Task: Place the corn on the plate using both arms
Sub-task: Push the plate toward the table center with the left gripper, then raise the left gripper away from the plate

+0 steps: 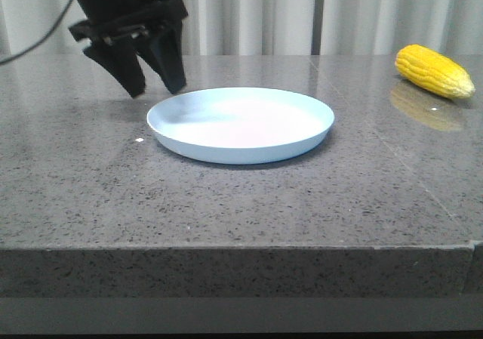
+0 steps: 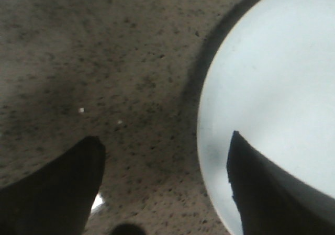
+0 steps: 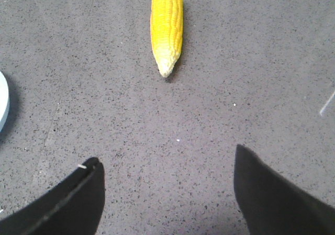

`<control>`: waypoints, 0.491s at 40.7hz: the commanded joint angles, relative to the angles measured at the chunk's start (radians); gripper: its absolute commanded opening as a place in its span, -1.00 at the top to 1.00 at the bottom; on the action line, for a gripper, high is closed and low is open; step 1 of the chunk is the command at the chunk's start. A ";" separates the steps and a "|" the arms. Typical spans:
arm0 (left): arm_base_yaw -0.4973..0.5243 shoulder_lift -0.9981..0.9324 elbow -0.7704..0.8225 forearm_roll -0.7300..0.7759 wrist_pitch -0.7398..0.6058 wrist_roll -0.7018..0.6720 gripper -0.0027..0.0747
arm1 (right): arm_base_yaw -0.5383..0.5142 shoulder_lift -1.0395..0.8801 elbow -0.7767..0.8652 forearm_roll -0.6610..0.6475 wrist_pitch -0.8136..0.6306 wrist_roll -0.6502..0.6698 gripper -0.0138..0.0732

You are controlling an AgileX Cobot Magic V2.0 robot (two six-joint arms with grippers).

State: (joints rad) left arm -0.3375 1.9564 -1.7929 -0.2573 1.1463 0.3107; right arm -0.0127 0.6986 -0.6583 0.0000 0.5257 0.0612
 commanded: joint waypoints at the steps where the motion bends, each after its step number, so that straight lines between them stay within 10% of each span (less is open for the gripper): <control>1: -0.016 -0.120 -0.032 0.063 -0.025 -0.049 -0.35 | 0.000 0.002 -0.028 -0.013 -0.078 -0.011 -0.57; 20: -0.271 -0.519 0.170 0.337 -0.113 -0.219 -0.34 | 0.000 0.002 -0.028 -0.013 -0.078 -0.011 -0.57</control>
State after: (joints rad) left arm -0.5792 1.5487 -1.6546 0.0639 1.1134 0.1162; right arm -0.0127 0.6986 -0.6583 0.0000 0.5257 0.0612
